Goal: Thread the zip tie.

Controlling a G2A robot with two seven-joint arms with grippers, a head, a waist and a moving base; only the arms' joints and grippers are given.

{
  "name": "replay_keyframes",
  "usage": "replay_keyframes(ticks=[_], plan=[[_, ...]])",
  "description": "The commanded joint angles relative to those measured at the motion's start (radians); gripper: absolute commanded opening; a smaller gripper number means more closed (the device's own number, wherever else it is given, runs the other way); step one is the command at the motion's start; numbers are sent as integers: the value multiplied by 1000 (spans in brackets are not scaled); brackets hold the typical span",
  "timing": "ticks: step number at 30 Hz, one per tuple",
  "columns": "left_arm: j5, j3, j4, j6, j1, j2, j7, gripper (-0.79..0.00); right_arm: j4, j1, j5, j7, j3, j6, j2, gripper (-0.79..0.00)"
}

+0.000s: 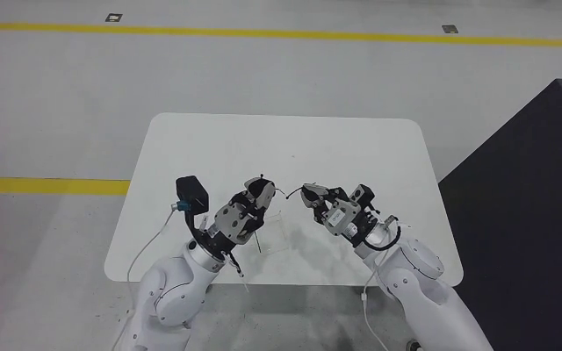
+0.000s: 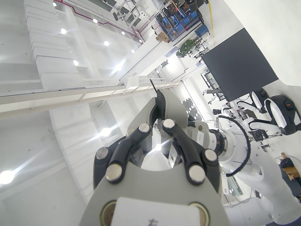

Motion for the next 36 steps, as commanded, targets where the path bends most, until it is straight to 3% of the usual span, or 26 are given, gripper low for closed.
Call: replay_keyframes(ticks=[1,36], plan=[[1,-1,-2,-4,3,1,5,-785,-3,-4,7,1,4,-6,-1,-785],[-1,3,-1,-92,4,12,14,-785,-2,-17,97,14,35,44,-23,-785]])
